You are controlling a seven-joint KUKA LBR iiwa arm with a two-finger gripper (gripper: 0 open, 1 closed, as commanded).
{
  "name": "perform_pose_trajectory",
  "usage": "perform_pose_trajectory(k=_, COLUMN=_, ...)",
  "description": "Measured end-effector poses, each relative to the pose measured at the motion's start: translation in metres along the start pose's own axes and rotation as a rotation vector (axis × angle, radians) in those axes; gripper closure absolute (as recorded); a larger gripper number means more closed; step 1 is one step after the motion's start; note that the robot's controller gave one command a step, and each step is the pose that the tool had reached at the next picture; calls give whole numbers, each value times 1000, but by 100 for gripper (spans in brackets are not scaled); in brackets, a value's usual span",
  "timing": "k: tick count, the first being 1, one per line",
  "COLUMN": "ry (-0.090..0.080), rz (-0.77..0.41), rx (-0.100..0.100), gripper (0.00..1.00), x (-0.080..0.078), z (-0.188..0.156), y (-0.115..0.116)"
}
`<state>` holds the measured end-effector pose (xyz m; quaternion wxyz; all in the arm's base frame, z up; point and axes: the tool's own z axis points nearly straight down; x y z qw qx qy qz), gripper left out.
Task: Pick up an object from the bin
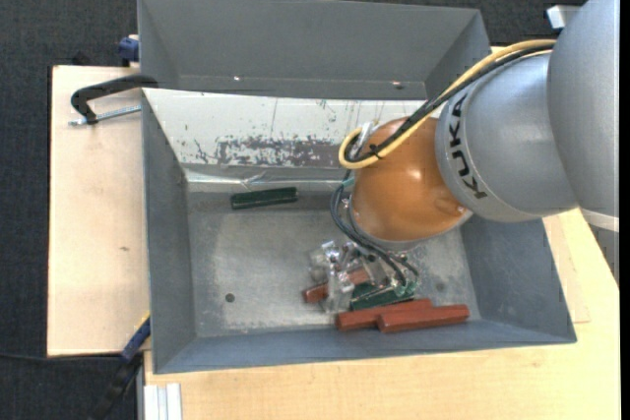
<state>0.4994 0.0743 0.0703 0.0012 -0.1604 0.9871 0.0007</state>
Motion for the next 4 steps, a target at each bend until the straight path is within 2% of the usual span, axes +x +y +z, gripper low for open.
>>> perform_pose_trajectory(k=1, ry=0, rz=0, rx=0, gripper=100, x=0, z=0, y=0)
perform_pose_trajectory(k=2, ry=-2, rz=-26, rx=0, gripper=100, x=-12, z=-93, y=-5)
perform_pose_trajectory(k=3, ry=-2, rz=-26, rx=0, gripper=100, x=-11, z=-93, y=-5)
perform_pose_trajectory(k=4, ry=-3, rz=-21, rx=1, gripper=100, x=-11, z=-175, y=-4)
